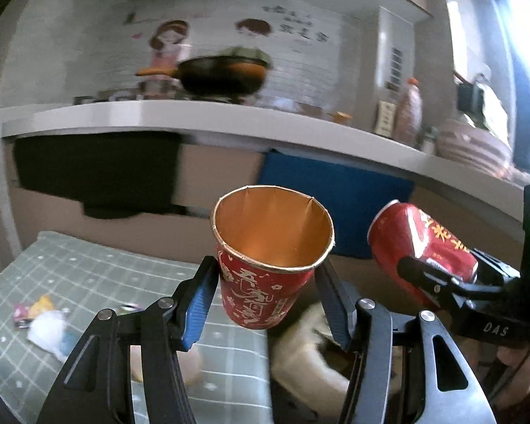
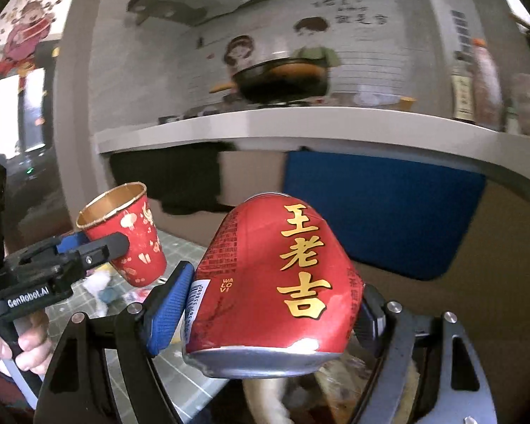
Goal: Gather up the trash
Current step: 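Lift the cup and can and carry both tools over the trash bin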
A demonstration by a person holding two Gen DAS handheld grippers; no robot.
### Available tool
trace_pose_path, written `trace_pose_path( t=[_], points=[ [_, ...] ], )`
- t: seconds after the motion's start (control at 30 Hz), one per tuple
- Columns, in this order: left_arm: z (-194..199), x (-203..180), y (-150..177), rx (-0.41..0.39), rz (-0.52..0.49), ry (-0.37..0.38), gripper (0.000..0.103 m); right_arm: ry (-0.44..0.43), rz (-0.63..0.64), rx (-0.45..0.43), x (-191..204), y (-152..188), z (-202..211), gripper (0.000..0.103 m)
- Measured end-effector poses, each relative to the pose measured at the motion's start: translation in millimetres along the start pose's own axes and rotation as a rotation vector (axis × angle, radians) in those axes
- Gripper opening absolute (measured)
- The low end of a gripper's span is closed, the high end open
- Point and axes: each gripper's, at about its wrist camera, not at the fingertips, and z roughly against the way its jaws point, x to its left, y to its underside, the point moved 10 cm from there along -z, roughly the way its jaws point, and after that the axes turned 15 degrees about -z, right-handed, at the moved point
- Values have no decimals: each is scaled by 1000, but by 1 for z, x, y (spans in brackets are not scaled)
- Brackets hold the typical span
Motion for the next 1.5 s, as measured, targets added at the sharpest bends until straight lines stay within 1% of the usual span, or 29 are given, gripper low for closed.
trace_pose_path(
  t=[0.07, 0.27, 0.4, 0.67, 0.8, 1.03, 1.23, 1.33, 1.5],
  points=[
    [-6, -19, 1, 11, -13, 28, 57, 25, -23, -12, -18, -1, 10, 78],
    [-24, -57, 10, 32, -47, 86, 57, 92, -47, -38, -54, 3, 21, 78],
    [-37, -72, 21, 61, -41, 132, 57, 117, -66, -36, -71, 11, 27, 78],
    [-69, -93, 50, 137, -37, 188, 57, 165, -112, 2, -100, 31, 14, 78],
    [-83, -99, 63, 172, -42, 202, 57, 180, -122, 36, -108, 44, 3, 78],
    [-107, -101, 82, 229, -18, 224, 57, 218, -139, 84, -128, 63, -14, 78],
    [-125, -101, 94, 268, -7, 248, 57, 225, -182, 123, -145, 79, -27, 78],
    [-134, -101, 99, 285, 2, 268, 57, 225, -203, 138, -152, 86, -32, 78],
    [-143, -105, 104, 295, 28, 330, 59, 226, -220, 154, -158, 92, -36, 78]
  ],
)
